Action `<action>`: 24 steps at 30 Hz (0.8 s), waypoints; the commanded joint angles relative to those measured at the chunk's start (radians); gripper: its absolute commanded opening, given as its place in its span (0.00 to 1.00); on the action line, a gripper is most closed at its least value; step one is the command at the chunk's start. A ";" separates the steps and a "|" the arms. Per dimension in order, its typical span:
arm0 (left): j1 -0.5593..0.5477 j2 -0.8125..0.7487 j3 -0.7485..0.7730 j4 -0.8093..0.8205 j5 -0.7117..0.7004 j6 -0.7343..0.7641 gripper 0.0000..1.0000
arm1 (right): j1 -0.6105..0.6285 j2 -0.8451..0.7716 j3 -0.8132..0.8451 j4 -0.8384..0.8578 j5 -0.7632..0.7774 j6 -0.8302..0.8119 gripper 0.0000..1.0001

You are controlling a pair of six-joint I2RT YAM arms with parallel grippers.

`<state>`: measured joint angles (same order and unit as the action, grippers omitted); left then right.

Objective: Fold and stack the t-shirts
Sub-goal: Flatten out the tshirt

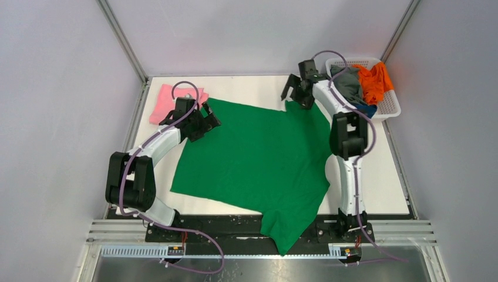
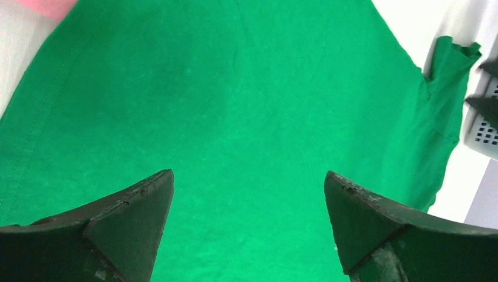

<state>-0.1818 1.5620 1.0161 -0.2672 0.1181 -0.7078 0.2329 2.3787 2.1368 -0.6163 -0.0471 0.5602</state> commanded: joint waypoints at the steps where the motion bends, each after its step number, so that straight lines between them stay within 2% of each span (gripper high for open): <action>1: -0.008 -0.070 -0.044 0.020 0.002 -0.006 0.99 | 0.032 -0.361 -0.366 0.068 0.011 -0.081 1.00; 7: -0.051 -0.081 -0.092 0.017 -0.001 -0.014 0.99 | 0.177 -0.694 -0.912 0.093 0.070 -0.014 1.00; 11: -0.070 -0.041 -0.105 0.025 0.004 -0.028 0.99 | 0.227 -0.735 -1.071 0.089 0.050 0.035 0.99; 16: -0.075 0.040 -0.101 0.062 0.043 -0.047 0.99 | 0.225 -0.641 -1.042 0.035 0.116 0.010 1.00; 20: -0.076 0.112 -0.063 0.067 0.043 -0.051 0.99 | 0.194 -0.535 -0.929 -0.026 0.181 0.000 1.00; 24: -0.074 0.192 0.006 0.042 0.020 -0.053 0.99 | 0.119 -0.434 -0.804 -0.071 0.158 -0.026 1.00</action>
<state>-0.2543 1.6798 0.9524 -0.2337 0.1490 -0.7528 0.4267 1.8709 1.2194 -0.6395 0.0689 0.5640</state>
